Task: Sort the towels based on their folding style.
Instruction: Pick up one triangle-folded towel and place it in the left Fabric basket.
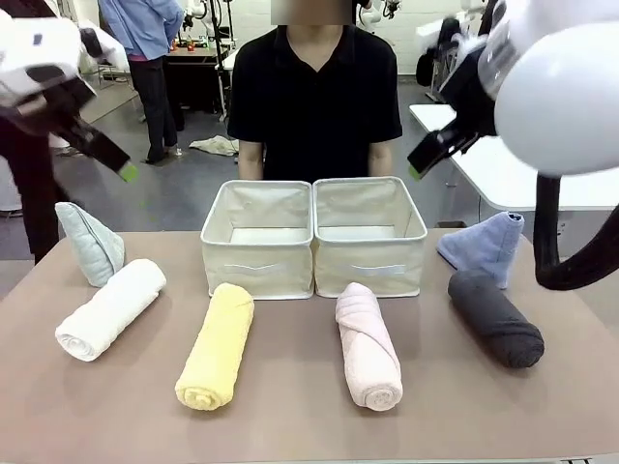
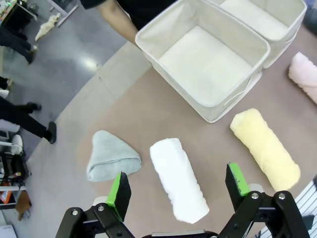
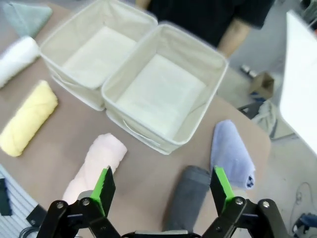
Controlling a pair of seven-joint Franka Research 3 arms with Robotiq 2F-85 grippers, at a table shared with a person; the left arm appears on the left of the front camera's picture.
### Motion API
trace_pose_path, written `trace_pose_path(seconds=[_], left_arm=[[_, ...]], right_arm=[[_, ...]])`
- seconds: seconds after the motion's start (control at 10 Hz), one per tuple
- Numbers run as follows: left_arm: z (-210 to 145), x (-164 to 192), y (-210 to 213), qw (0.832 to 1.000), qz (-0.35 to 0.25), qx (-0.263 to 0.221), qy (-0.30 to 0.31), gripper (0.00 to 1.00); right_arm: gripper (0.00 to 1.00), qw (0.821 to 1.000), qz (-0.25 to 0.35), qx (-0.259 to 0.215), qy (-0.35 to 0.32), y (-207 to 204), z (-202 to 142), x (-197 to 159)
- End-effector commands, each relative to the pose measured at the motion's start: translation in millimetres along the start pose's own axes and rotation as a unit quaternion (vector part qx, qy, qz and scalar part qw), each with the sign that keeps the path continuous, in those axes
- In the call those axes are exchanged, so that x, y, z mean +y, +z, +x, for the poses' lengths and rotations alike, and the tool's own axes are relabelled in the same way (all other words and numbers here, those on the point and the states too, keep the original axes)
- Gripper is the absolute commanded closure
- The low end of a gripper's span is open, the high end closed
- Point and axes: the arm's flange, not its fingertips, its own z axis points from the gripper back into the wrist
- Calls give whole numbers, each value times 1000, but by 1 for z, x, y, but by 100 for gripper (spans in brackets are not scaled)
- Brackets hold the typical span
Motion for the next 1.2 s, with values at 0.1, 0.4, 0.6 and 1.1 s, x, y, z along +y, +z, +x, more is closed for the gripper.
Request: trace_pose_path(seconds=[0.1, 0.4, 0.6, 1.1], left_arm=[[3, 2, 33, 999, 34, 1, -22, 0], [7, 2, 21, 1000, 6, -1, -9, 0], [7, 2, 21, 1000, 6, -1, -9, 0], [-6, 91, 41, 995, -98, -27, 17, 0]], right_arm=[[0, 999, -23, 24, 6, 14, -4, 9], [0, 1000, -2, 3, 1, 17, 5, 4], [0, 1000, -2, 3, 1, 17, 5, 4], [0, 990, 111, -73, -43, 73, -10, -77]])
